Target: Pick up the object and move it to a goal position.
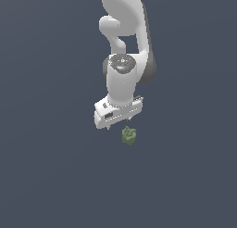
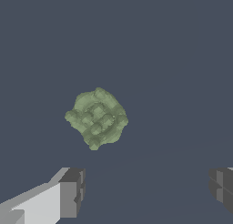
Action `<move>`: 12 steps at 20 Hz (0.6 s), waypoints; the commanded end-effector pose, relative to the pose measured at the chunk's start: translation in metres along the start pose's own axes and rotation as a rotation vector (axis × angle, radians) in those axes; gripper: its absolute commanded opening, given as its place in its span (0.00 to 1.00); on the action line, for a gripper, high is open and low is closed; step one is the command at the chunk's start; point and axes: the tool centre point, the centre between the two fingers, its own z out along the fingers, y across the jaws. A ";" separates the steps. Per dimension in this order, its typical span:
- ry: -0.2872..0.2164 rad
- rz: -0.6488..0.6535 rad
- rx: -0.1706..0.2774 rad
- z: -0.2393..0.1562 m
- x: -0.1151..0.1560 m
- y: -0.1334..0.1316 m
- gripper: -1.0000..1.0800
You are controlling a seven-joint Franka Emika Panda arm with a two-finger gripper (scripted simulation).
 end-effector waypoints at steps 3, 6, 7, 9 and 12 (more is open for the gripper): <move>-0.002 -0.138 0.007 0.006 0.007 -0.008 0.96; -0.002 -0.229 0.012 0.009 0.012 -0.013 0.96; -0.002 -0.260 0.014 0.011 0.013 -0.015 0.96; -0.001 -0.320 0.018 0.013 0.016 -0.018 0.96; 0.001 -0.410 0.023 0.016 0.021 -0.023 0.96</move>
